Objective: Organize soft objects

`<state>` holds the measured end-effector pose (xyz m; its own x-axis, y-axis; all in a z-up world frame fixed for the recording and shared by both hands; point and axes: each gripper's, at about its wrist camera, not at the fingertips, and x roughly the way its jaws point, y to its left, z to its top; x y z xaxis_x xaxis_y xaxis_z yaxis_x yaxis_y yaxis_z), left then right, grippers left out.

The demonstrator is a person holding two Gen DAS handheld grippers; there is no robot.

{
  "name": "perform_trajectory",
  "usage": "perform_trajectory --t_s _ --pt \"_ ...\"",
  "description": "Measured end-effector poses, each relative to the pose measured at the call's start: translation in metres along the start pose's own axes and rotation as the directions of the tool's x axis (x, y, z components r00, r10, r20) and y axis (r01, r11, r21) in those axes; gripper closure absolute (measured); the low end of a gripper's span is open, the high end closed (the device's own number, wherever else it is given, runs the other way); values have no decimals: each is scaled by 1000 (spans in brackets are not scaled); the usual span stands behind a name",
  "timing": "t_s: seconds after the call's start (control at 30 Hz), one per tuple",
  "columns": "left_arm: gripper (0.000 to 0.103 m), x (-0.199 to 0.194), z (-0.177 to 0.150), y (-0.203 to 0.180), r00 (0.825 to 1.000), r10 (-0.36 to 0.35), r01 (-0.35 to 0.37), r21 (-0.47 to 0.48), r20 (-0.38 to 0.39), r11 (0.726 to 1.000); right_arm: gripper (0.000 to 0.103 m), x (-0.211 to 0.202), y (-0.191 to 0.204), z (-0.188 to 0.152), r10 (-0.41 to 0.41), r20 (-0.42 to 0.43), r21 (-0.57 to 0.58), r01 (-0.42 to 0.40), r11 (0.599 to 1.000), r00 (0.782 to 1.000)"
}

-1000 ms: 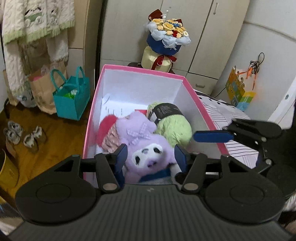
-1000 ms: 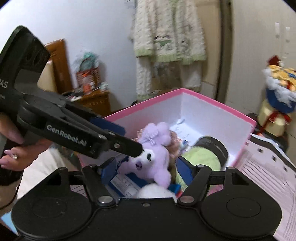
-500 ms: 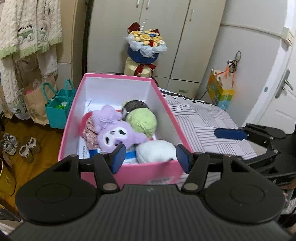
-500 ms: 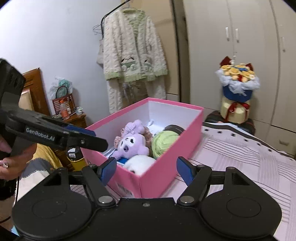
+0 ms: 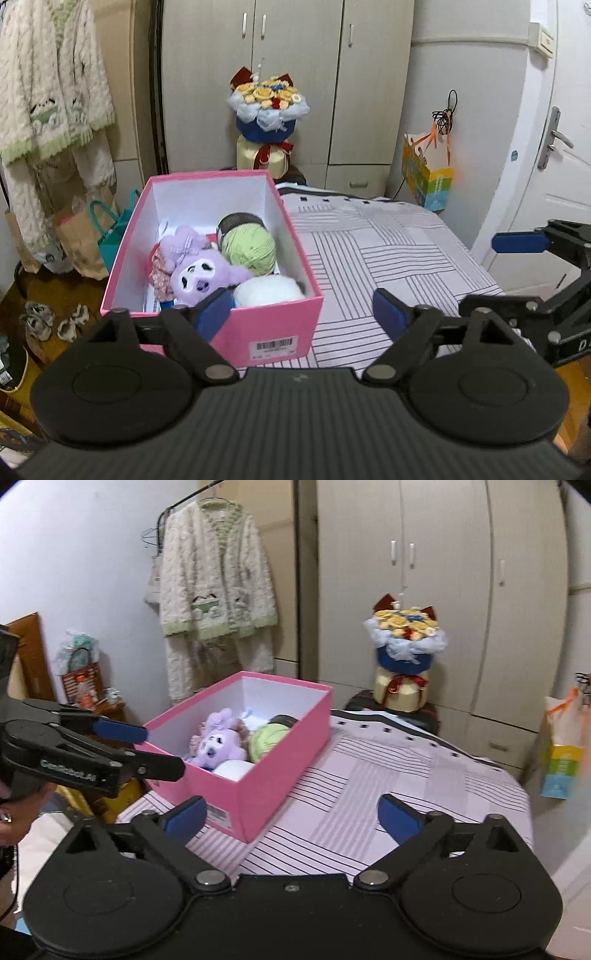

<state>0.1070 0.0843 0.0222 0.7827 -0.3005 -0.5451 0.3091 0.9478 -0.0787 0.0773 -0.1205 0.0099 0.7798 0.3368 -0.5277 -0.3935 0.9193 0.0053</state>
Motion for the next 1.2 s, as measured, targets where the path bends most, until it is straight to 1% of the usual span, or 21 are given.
perform_trajectory --t_s 0.1,0.13,0.23,0.3,0.33,0.43,0.53,0.63,0.73,0.83,1.0,1.07,1.2 --pt "6 -6 5 -9 1000 15 -16 19 19 1000 0 -7 -2 -1 -16 -4 0 16 1000 1000" --pt "0 -9 7 -11 999 27 -28 16 41 999 0 -9 -3 0 -25 -2 16 25 1000 1000" --pt "0 -16 14 -18 995 67 -69 19 80 997 0 -16 -7 4 -71 3 57 71 996 997" --pt "0 -17 18 -21 992 91 -93 15 83 996 0 -22 -9 6 -102 17 76 101 992 995" --pt "0 -17 19 -21 992 98 -98 -2 75 995 0 -25 -10 7 -116 17 92 114 989 993" --pt "0 -15 22 -19 994 101 -98 -80 32 992 0 -29 -14 9 -176 5 173 173 970 984" --pt "0 -16 17 -19 996 85 -81 -114 35 990 0 -33 -15 5 -231 4 226 224 948 973" --pt "0 -16 10 -23 995 88 -83 -120 36 989 0 -34 -16 0 -236 6 264 226 938 972" --pt "0 -11 5 -31 996 84 -82 -63 34 995 0 -33 -22 -5 -219 -11 324 211 922 976" --pt "0 -8 -1 -39 995 98 -97 -31 34 995 0 -32 -22 -8 -240 -15 325 232 917 971" --pt "0 -4 -6 -41 995 94 -93 -24 33 995 0 -31 -18 -14 -274 -21 291 268 918 962" --pt "0 -4 -7 -40 994 105 -104 -23 36 994 0 -32 -15 -16 -290 -22 271 285 919 957" --pt "0 -5 -9 -40 987 144 -143 -18 68 990 0 -34 -10 -18 -333 -9 235 325 916 943"
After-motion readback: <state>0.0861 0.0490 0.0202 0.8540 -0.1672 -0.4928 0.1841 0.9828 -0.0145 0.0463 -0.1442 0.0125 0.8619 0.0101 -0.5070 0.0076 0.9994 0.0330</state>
